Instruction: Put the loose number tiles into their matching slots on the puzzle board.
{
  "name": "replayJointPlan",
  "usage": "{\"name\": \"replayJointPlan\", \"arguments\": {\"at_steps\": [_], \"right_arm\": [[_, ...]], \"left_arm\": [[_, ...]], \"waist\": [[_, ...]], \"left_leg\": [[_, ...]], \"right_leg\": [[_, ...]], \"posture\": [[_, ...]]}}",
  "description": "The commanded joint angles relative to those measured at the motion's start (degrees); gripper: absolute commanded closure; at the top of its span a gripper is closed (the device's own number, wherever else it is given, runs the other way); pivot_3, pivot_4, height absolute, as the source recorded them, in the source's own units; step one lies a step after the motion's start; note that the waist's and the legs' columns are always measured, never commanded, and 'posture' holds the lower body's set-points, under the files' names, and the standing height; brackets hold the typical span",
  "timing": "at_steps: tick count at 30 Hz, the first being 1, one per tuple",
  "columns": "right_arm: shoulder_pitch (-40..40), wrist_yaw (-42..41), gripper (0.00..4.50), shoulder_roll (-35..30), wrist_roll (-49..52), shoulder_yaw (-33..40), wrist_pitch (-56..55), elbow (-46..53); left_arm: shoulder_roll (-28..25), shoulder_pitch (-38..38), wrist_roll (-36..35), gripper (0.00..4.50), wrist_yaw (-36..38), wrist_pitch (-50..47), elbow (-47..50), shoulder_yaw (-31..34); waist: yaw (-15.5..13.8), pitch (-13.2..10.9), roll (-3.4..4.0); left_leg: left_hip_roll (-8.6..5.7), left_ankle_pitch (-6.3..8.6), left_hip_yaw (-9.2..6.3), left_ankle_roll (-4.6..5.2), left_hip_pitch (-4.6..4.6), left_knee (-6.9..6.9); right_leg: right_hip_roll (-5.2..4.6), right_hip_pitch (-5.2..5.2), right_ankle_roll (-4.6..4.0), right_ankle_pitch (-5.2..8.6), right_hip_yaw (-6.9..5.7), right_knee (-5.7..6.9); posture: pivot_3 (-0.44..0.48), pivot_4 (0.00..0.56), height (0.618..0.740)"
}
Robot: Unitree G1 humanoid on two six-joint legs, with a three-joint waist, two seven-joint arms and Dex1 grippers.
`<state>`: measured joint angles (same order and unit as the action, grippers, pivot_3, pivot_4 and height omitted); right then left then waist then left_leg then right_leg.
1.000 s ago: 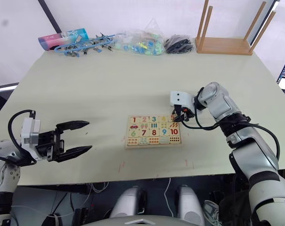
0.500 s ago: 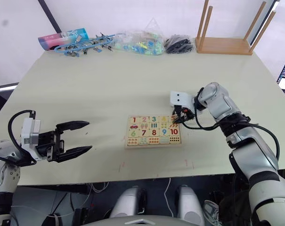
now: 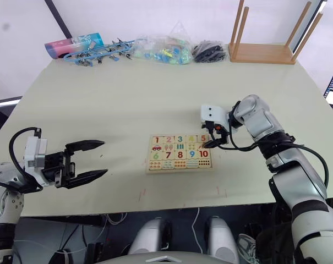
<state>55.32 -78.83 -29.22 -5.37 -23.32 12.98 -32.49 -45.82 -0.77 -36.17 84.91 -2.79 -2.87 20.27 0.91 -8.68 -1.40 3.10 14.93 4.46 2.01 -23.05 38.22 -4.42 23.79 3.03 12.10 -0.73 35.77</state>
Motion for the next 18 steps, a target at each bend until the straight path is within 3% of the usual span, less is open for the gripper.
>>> {"name": "replayJointPlan", "arguments": {"at_steps": [1, 3, 7, 18], "right_arm": [[0.68, -0.38, 1.67, -1.46, 2.74, 3.98, -0.34, 1.68], [-0.23, 0.14, 2.45, -2.23, 3.3, 5.08, -0.9, 1.34], [-1.37, 1.37, 4.48, -2.61, 2.97, 5.42, -3.45, -0.31], [-2.89, 2.49, 4.48, -2.32, 0.4, 4.13, -8.52, -4.2]], "left_arm": [[0.08, -0.6, -0.82, 0.0, 0.2, 0.98, 0.94, 0.91], [0.13, -0.76, -0.79, 0.0, 0.28, 1.08, 0.76, 0.82], [0.21, -1.43, -0.61, 0.0, 0.3, 1.22, 0.15, 0.54], [0.31, -1.57, -0.45, 0.0, 0.39, 1.37, -0.05, 0.57]], "waist": [[0.01, 0.0, 0.0], [-0.1, 0.0, 0.0], [-0.02, 0.0, 0.0], [0.0, 0.0, 0.01]], "left_leg": [[0.0, 0.0, 0.0, 0.0, 0.0, 0.0], [0.0, 0.0, 0.0, 0.0, 0.0, 0.0], [-0.01, 0.0, 0.01, 0.0, -0.01, 0.0], [0.0, 0.0, 0.03, 0.0, 0.0, -0.01]], "right_leg": [[0.0, 0.0, 0.0, 0.0, 0.0, 0.0], [0.0, 0.0, 0.0, 0.0, 0.0, 0.0], [-0.02, 0.0, 0.0, 0.0, 0.0, -0.02], [0.0, 0.0, 0.0, 0.0, 0.02, -0.01]], "posture": [[0.0, 0.15, 0.74], [0.0, 0.15, 0.74], [0.0, 0.15, 0.74], [0.0, 0.15, 0.74]]}}
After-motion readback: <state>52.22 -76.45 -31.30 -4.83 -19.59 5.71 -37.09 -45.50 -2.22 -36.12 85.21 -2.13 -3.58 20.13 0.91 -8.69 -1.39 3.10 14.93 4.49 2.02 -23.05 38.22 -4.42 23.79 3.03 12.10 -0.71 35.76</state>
